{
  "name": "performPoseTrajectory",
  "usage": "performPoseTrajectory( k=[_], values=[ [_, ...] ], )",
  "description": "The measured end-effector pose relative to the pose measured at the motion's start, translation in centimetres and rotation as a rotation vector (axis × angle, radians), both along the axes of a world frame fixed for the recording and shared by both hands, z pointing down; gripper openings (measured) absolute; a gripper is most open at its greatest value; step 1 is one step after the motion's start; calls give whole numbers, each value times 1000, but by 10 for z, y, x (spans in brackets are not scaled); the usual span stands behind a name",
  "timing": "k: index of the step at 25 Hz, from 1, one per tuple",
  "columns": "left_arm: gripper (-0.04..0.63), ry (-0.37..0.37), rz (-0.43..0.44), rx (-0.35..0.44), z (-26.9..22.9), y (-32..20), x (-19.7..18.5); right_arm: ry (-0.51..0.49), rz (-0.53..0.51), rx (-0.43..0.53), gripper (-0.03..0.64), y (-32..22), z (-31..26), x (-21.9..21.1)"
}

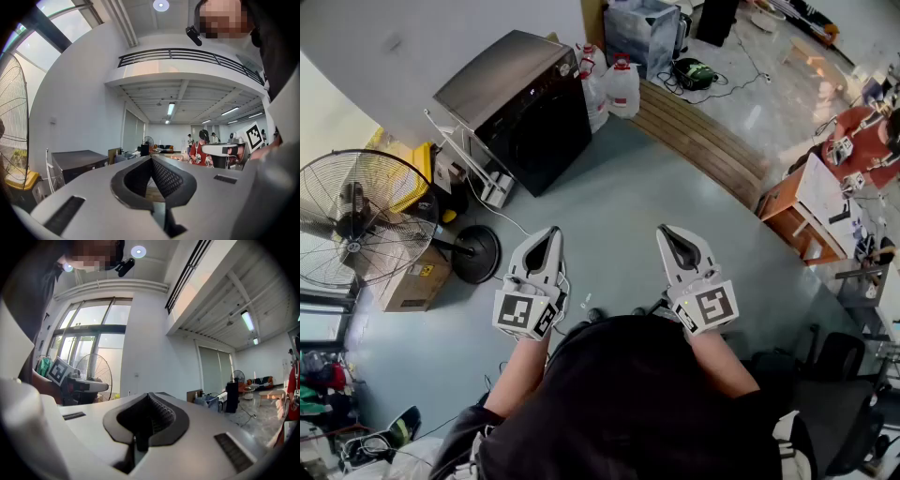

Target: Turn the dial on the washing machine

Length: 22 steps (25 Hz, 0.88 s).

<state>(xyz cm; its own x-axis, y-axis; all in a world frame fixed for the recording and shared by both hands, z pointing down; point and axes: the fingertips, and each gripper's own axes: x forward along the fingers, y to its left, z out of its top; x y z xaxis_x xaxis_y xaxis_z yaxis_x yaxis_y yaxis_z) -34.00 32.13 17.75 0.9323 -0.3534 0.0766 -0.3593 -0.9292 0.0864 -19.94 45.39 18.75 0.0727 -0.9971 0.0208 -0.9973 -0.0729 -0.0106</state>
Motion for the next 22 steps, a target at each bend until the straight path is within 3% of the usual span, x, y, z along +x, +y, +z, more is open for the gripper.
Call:
performPoseTrajectory(
  k=[7,15,19,22],
  values=[
    [15,58,-104,80,-12,-20,21,-3,36,2,20,-15,12,47],
    [15,22,-52,80,1,9,54,-38,10,102,22,19,6,77],
    [15,-14,-45,106,-1,17,63,24,11,69,21,33,4,86],
    [15,-14,-52,90,3,20,68,-18,25,42,21,44,15,102]
  ],
)
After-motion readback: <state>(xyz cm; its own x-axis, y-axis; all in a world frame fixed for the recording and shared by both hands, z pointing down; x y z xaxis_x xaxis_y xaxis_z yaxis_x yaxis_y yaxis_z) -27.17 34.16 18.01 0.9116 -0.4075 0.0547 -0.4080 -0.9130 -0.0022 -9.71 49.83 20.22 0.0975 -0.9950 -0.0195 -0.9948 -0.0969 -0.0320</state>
